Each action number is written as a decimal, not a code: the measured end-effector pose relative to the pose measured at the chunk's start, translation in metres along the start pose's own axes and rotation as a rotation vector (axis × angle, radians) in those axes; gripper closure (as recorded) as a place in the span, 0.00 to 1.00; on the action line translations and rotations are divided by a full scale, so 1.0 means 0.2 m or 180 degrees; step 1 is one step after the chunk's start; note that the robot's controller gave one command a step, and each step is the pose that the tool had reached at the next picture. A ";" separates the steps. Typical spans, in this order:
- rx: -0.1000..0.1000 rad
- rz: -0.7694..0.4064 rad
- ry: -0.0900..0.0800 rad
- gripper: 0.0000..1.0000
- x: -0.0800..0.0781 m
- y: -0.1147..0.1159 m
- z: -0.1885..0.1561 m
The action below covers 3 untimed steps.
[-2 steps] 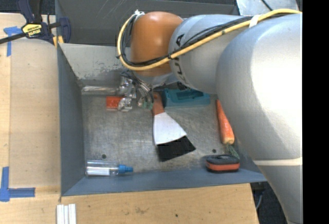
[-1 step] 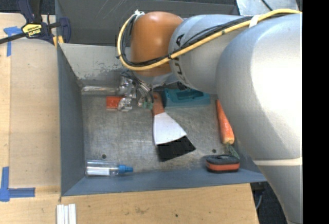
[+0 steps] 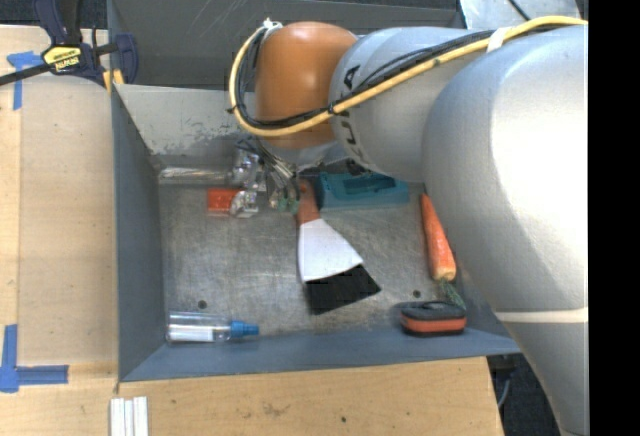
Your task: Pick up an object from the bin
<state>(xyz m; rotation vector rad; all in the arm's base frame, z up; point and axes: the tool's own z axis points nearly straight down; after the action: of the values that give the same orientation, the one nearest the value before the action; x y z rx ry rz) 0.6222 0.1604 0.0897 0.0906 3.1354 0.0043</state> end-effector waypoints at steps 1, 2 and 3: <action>0.0011 0.0001 0.0030 1.00 0.01 -0.01 -0.09; 0.0006 0.0002 0.0011 1.00 0.00 0.00 -0.18; 0.0009 0.0003 0.0020 1.00 0.00 -0.01 -0.27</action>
Offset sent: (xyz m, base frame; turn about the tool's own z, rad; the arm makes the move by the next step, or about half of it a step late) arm -0.0002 -0.0001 0.0717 0.0000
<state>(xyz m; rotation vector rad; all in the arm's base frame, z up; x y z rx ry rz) 0.6209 0.1592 0.1438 0.0920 3.1418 -0.0001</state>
